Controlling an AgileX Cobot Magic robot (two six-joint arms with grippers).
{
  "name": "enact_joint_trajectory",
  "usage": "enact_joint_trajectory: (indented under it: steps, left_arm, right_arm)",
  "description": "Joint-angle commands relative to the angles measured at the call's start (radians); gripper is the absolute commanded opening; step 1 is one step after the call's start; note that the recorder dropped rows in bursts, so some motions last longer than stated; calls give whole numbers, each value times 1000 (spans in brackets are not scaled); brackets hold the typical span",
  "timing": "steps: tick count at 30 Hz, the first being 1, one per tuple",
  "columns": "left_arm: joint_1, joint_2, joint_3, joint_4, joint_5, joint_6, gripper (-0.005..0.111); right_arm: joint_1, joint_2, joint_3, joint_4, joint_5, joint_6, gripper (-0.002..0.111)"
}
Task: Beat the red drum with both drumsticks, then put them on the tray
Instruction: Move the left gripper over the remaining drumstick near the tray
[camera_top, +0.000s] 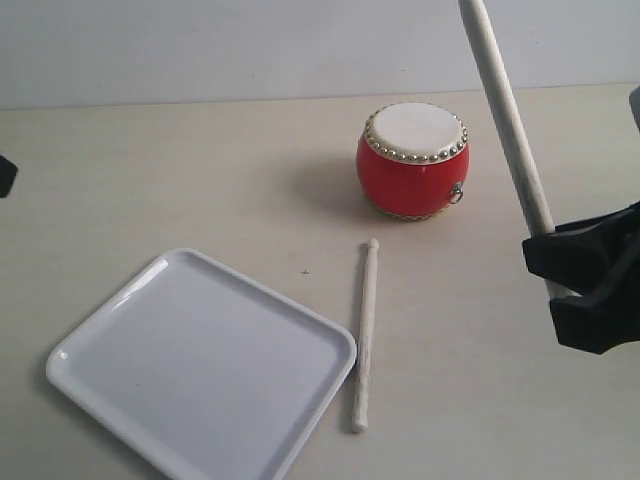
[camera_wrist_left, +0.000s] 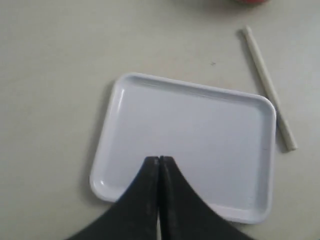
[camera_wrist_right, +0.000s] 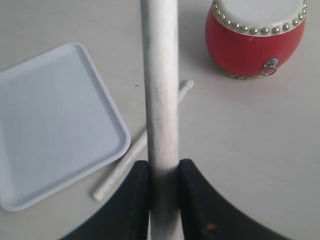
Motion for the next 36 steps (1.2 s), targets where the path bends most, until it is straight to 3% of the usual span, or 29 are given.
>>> enact_joint_trajectory:
  steps: [1,7,10,13,17,23,28,32,36]
  left_arm:
    - [-189,52,-15,28,-8,-199,0]
    - [-494,224,-15,128,-169,-518,0]
    - [-633,355,-15,151,-287,-558,0]
    - [-713,442,-15,151,-449,-532,0]
    - [-738,486,-26,113,-590,-526,0]
    - [-736,486,-29,103,-562,-526,1]
    - [-736,490,-37,103,-516,-535,19]
    - [-736,508,-67,122,-451,-643,34]
    - [-738,541,-103,110,-393,-657,43]
  right_arm:
    - [2,1,-8,-4,-12,-9,0]
    - [2,1,-8,-4,-12,-9,0]
    - [2,1,-8,-4,-12,-9,0]
    - [2,1,-8,-4,-6,-9,0]
    - [2,1,-8,-4,6,-9,0]
    - [2,-1,-8,-9,9,-9,0]
    - [2,-1,-8,-36,11,-9,0]
    - [2,-1,-8,-59,13,-5,0]
    - [2,-5,-8,-166,38,90,0]
